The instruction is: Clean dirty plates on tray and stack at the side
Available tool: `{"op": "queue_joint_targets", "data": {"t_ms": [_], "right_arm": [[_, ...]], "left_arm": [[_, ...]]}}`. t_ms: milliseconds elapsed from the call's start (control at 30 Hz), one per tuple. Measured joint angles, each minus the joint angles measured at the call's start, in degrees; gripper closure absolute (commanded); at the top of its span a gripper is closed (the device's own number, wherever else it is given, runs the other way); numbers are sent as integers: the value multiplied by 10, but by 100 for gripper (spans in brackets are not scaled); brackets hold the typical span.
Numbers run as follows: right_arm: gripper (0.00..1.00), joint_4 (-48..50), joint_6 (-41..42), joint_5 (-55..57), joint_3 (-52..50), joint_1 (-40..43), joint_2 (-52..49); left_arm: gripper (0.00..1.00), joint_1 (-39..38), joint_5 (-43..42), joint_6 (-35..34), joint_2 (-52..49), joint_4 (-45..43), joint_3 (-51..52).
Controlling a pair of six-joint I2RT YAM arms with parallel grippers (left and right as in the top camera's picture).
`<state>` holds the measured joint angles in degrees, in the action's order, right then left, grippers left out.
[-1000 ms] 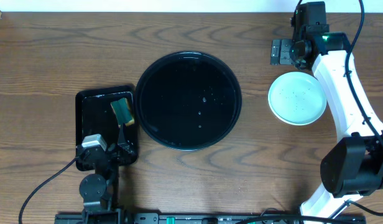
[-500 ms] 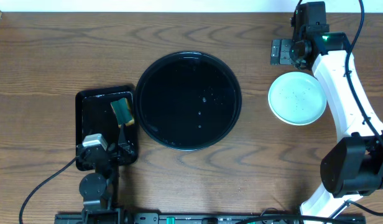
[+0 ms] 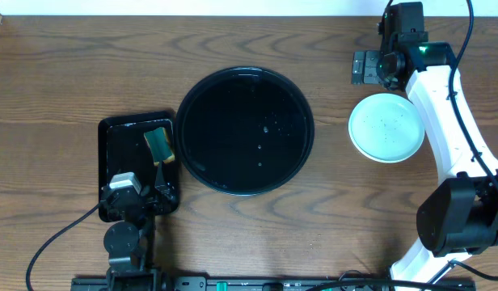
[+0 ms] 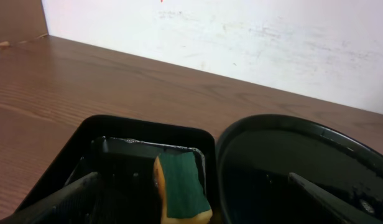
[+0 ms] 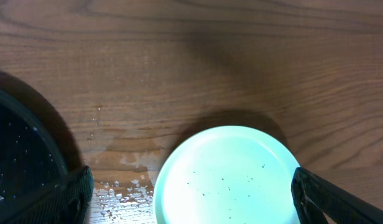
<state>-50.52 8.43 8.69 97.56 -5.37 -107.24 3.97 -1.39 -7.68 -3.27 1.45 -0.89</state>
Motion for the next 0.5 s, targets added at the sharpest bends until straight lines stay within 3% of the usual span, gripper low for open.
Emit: {"op": "queue_joint_targets", "data": {"t_ms": [500], "right_arm": [[1, 0, -10, 11, 0, 0, 0]], "left_arm": [[9, 0, 0, 0, 0, 0, 0]]}}
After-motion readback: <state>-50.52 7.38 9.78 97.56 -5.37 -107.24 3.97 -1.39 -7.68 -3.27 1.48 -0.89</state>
